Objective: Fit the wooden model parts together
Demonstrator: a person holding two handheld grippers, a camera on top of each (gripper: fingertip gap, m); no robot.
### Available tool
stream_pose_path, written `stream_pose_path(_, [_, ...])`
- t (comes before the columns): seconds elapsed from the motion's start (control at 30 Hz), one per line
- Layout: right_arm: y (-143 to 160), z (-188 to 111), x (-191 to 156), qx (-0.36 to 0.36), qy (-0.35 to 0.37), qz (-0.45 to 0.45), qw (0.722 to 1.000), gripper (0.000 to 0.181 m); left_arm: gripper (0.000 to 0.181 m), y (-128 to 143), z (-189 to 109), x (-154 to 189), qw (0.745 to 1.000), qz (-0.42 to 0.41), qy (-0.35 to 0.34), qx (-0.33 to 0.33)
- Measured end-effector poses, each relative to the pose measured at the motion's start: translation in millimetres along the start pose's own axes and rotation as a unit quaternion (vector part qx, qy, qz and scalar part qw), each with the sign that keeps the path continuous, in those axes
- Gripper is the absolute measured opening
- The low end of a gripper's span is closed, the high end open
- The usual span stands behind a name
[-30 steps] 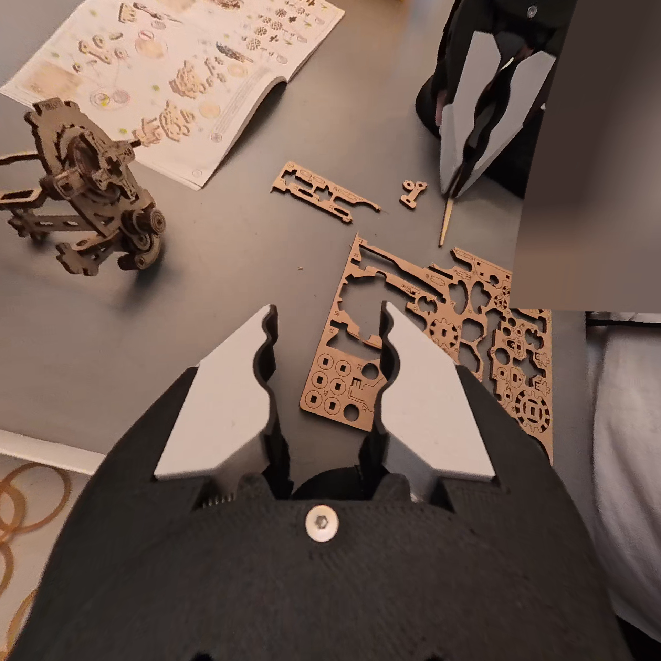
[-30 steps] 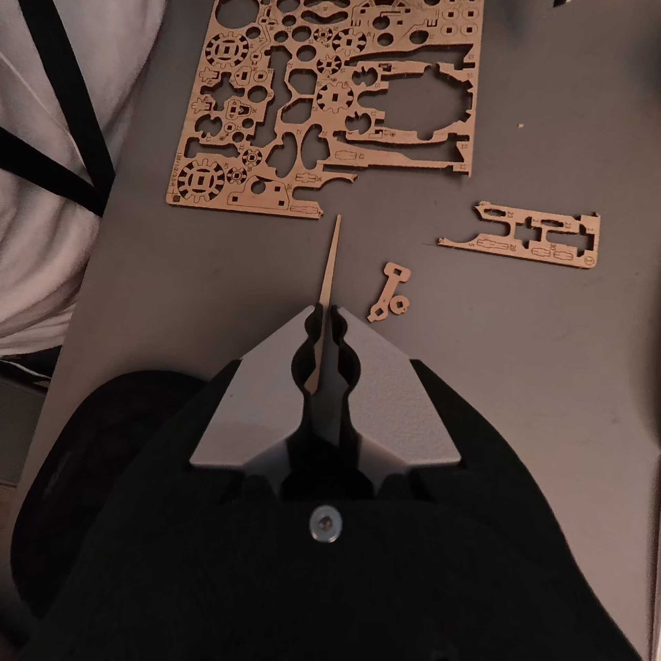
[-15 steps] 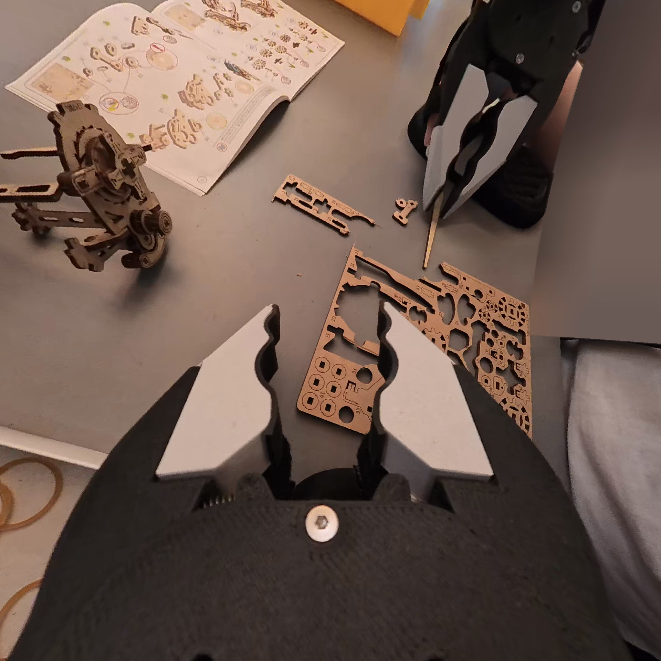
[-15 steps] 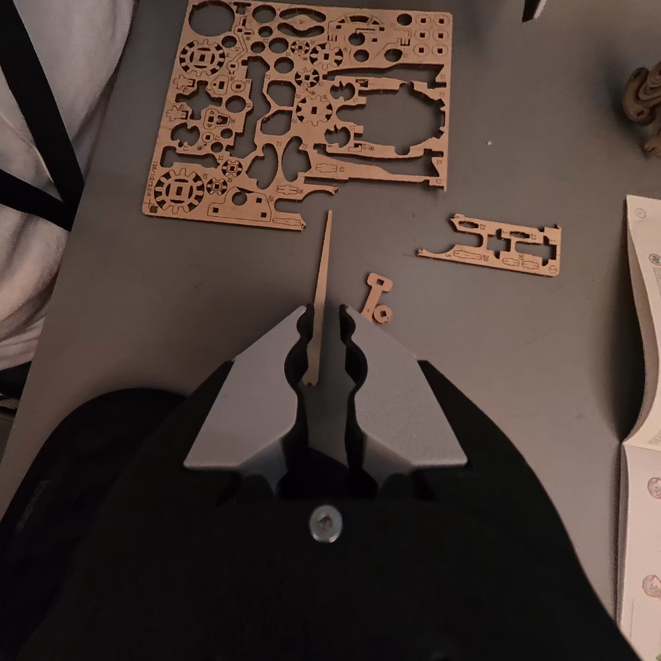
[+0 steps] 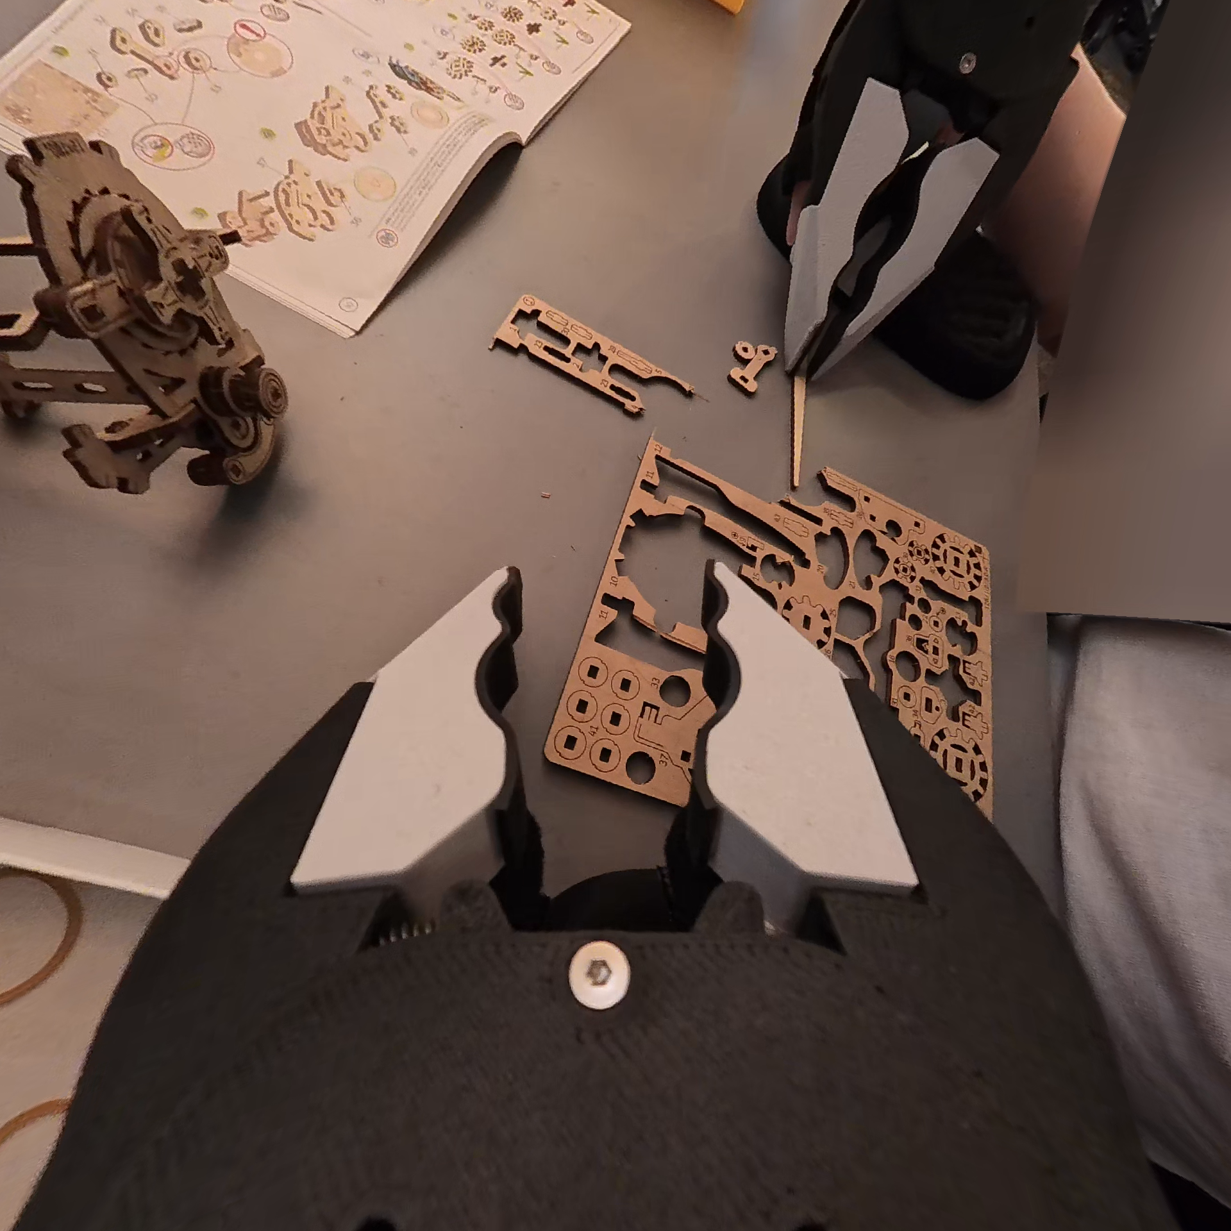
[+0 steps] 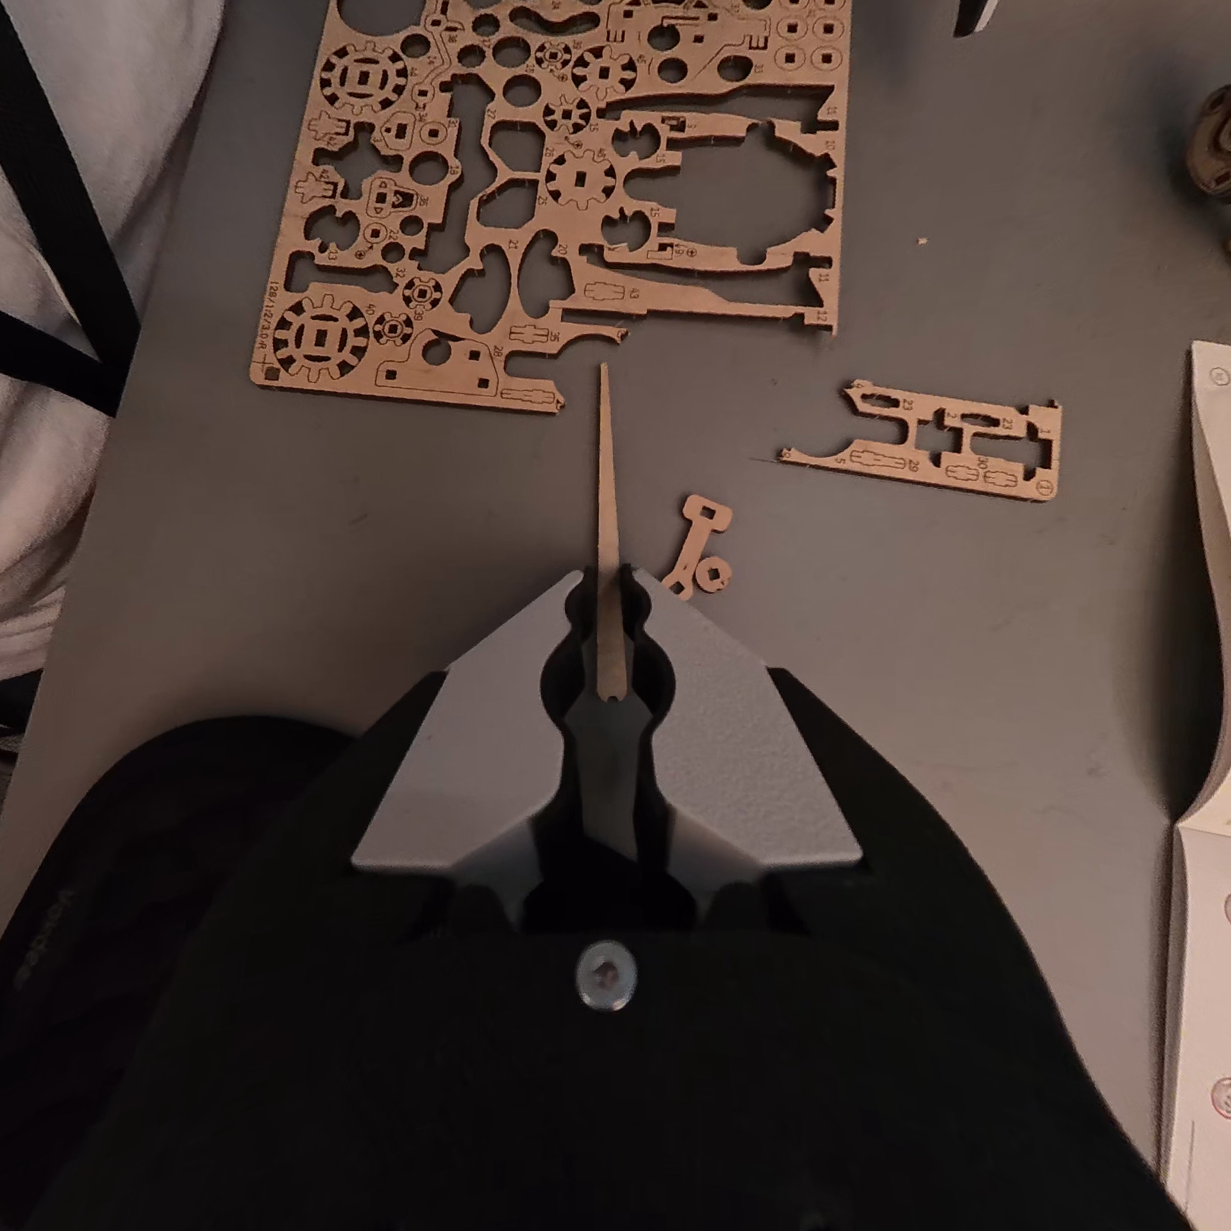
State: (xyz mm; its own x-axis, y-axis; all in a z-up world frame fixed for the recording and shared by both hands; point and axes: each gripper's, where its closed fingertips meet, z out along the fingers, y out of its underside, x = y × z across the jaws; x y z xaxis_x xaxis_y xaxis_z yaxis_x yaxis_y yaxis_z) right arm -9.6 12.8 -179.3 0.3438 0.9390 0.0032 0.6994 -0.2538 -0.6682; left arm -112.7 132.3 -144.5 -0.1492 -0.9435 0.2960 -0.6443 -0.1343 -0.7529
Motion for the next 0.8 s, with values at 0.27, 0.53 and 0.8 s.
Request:
stream_pose_path(0.27, [-25,-10,11,0.081,0.012,0.022,0.996,0.01,0.053,-5,-4,1,1.0,0.0,-0.002,0.01])
stream_pose_path(0.53, [-37,6,78,0.064,0.114,0.164,0.978,0.035,0.053,-9,-3,7,1.0,0.01,0.0,0.016])
stream_pose_path(0.8, [-30,25,86,-0.015,0.164,0.171,0.971,0.034,0.052,-12,-5,9,1.0,0.013,0.002,0.024])
